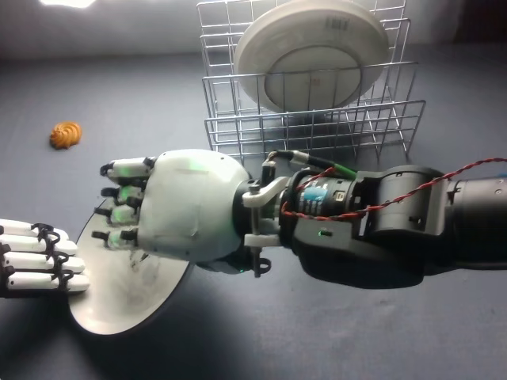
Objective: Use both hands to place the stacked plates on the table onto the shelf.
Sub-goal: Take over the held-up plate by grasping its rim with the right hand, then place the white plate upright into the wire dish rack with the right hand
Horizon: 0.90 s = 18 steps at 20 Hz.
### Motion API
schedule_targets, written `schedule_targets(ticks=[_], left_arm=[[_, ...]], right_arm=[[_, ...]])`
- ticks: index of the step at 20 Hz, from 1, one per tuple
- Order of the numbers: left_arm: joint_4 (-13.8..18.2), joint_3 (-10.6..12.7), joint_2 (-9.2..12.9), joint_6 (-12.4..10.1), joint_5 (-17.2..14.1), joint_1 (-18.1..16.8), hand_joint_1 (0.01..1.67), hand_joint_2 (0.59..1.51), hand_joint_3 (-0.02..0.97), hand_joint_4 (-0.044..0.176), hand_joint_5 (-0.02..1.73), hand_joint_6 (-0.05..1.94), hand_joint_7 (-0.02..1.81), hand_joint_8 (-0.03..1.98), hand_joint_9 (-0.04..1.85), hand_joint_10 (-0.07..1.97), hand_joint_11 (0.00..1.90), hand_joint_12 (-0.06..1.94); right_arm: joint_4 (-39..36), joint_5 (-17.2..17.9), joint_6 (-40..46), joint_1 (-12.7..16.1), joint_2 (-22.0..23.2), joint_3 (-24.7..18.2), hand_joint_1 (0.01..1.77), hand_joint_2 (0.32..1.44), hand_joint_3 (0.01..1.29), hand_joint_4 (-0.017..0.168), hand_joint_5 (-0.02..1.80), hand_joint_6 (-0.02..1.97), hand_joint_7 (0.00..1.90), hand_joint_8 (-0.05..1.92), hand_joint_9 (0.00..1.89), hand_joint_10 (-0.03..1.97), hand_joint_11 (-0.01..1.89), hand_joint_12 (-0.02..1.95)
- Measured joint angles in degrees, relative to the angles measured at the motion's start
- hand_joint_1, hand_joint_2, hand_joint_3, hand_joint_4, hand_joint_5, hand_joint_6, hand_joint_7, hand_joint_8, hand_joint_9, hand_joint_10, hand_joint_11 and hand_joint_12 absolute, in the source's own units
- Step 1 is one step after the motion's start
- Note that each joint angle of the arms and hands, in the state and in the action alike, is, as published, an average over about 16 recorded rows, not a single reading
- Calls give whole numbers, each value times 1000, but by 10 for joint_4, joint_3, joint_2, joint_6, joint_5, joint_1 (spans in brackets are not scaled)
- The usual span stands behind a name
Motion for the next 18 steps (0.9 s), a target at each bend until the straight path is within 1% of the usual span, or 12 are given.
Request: schedule_targets(ticks=[6,10,14,15,18], left_arm=[[-9,0,0,0,2,2,17,1104,13,-2,-3,-8,-14,-14,-11,-18,16,12],[-24,1,2,0,4,-3,17,1103,13,-1,0,-5,-9,-11,-3,-8,16,13],[-43,3,8,0,7,-20,17,1104,13,0,4,0,-1,-8,5,2,16,13],[-48,4,10,0,7,-25,17,1103,13,1,5,1,1,-7,7,4,16,13],[-64,6,16,0,8,-42,17,1101,14,2,11,6,6,-4,10,7,16,13]], right_arm=[[0,17,-2,-5,-11,5,1263,997,14,-3,665,377,754,320,793,559,542,1156],[0,28,-3,-8,-13,6,1280,994,14,-7,761,553,895,491,959,798,766,1103],[0,37,-4,-11,-13,6,1282,986,14,-10,771,716,917,681,1007,1003,901,1059],[0,38,-4,-11,-12,6,1282,984,14,-10,771,732,917,713,1010,1025,913,1055],[1,41,-5,-12,-10,6,1282,979,13,-8,772,741,919,764,1014,1010,916,1060]])
